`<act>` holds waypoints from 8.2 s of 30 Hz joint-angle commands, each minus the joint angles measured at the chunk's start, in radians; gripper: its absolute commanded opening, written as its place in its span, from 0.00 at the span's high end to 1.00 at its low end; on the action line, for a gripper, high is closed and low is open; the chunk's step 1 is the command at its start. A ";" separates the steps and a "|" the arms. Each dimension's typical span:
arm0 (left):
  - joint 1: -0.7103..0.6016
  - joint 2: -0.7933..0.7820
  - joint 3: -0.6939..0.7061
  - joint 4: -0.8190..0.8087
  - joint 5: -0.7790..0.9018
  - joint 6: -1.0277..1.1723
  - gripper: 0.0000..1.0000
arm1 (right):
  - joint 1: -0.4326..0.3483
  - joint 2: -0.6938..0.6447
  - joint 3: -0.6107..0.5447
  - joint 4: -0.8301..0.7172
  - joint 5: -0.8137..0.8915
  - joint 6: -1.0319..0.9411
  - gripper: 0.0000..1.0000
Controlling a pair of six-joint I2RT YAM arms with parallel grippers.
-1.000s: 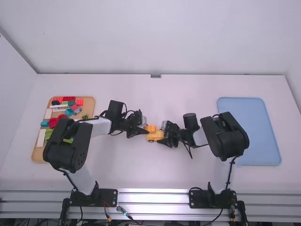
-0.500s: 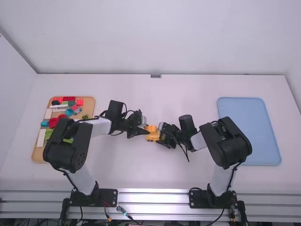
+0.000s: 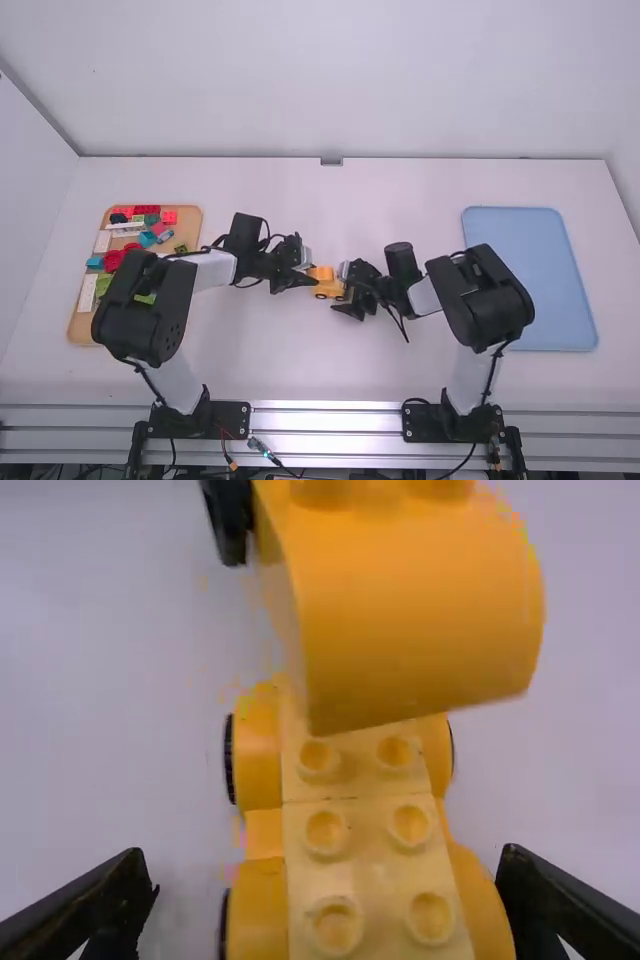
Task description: Assemble lego blocks to make yellow taxi
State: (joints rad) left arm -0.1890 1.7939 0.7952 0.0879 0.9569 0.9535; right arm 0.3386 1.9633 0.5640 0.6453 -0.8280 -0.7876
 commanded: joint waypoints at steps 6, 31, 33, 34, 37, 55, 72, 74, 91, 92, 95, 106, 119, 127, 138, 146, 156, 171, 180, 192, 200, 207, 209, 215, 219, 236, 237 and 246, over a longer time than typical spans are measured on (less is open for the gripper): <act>0.000 0.007 -0.003 -0.006 0.023 0.004 0.98 | -0.085 0.030 0.066 -0.108 -0.212 -0.146 0.13; -0.001 0.007 -0.003 -0.005 0.030 0.004 0.98 | -0.041 0.175 0.159 -0.107 -0.217 -0.152 0.32; -0.001 0.007 -0.003 -0.008 0.026 0.005 0.98 | -0.037 0.175 0.159 -0.108 -0.205 -0.151 0.39; -0.001 0.007 -0.003 -0.010 0.022 0.004 0.98 | -0.037 0.175 0.159 -0.107 -0.203 -0.145 0.40; -0.001 0.007 -0.003 -0.032 0.022 0.026 0.98 | -0.039 0.175 0.159 -0.100 -0.207 -0.127 0.41; -0.002 0.007 -0.004 -0.079 0.027 0.091 0.98 | -0.037 0.175 0.343 -0.605 -0.222 -0.479 0.39; -0.043 0.050 -0.003 -0.026 0.022 0.092 0.98 | -0.039 0.175 0.324 -0.566 -0.219 -0.496 0.40; -0.043 0.050 -0.003 -0.023 0.019 0.091 0.98 | -0.036 0.175 0.324 -0.567 -0.219 -0.492 0.40; -0.074 0.075 -0.003 0.016 -0.030 0.038 0.98 | -0.038 0.175 0.324 -0.567 -0.222 -0.495 0.40; -0.075 0.075 -0.003 0.015 -0.034 0.038 0.98 | -0.038 0.175 0.324 -0.567 -0.222 -0.496 0.40; -0.074 0.075 -0.003 0.018 -0.031 0.037 0.98 | -0.035 0.175 0.324 -0.567 -0.222 -0.496 0.40; -0.085 0.118 -0.001 0.044 -0.113 0.000 0.98 | -0.038 0.175 0.328 -0.578 -0.221 -0.496 0.40; -0.117 0.136 0.072 -0.119 -0.132 0.064 0.98 | -0.044 0.175 0.327 -0.574 -0.221 -0.496 0.39; -0.146 0.136 0.043 -0.116 -0.139 0.064 0.98 | -0.044 0.175 0.328 -0.571 -0.222 -0.495 0.40; -0.179 0.136 0.016 -0.100 -0.267 0.012 0.99 | -0.044 0.175 0.335 -0.571 -0.222 -0.492 0.40; -0.242 0.136 0.029 -0.113 -0.355 0.004 0.98 | -0.045 0.175 0.334 -0.571 -0.222 -0.492 0.40; -0.246 0.136 0.036 -0.109 -0.345 0.001 0.98 | -0.045 0.175 0.333 -0.571 -0.222 -0.492 0.39; -0.243 0.136 0.122 -0.236 -0.315 0.013 0.98 | -0.044 0.175 0.333 -0.579 -0.218 -0.492 0.39; -0.243 0.136 0.122 -0.237 -0.315 0.015 0.82 | -0.044 0.175 0.333 -0.578 -0.219 -0.492 0.39; -0.243 0.136 0.123 -0.230 -0.315 0.004 0.76 | -0.044 0.175 0.333 -0.578 -0.219 -0.492 0.39; -0.243 0.118 0.124 -0.239 -0.321 0.004 0.67 | -0.044 0.175 0.333 -0.578 -0.218 -0.492 0.39; -0.243 0.106 0.124 -0.245 -0.322 0.004 0.55 | -0.044 0.175 0.333 -0.579 -0.218 -0.492 0.39; -0.243 0.103 0.128 -0.248 -0.328 0.004 0.55 | -0.044 0.175 0.333 -0.579 -0.212 -0.492 0.39; -0.242 0.059 0.163 -0.319 -0.373 0.005 0.50 | -0.044 0.175 0.333 -0.581 -0.199 -0.489 0.39; -0.229 0.007 0.162 -0.320 -0.380 0.009 0.32 | -0.044 0.175 0.333 -0.571 -0.199 -0.459 0.37; 0.109 -0.108 0.146 -0.359 -0.212 0.007 0.01 | -0.068 0.174 0.383 -0.580 -0.192 -0.317 0.39; 0.123 -0.107 0.143 -0.357 -0.212 0.006 0.01 | -0.079 0.174 0.401 -0.586 -0.192 -0.287 0.40; 0.151 -0.107 0.112 -0.200 -0.281 -0.131 0.01 | -0.234 0.038 0.532 -0.828 -0.055 -0.154 0.50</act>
State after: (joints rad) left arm -0.0395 1.7069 0.9234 -0.1219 0.6907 0.8906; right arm 0.1387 2.0789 1.0546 -0.1703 -0.9375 -1.0058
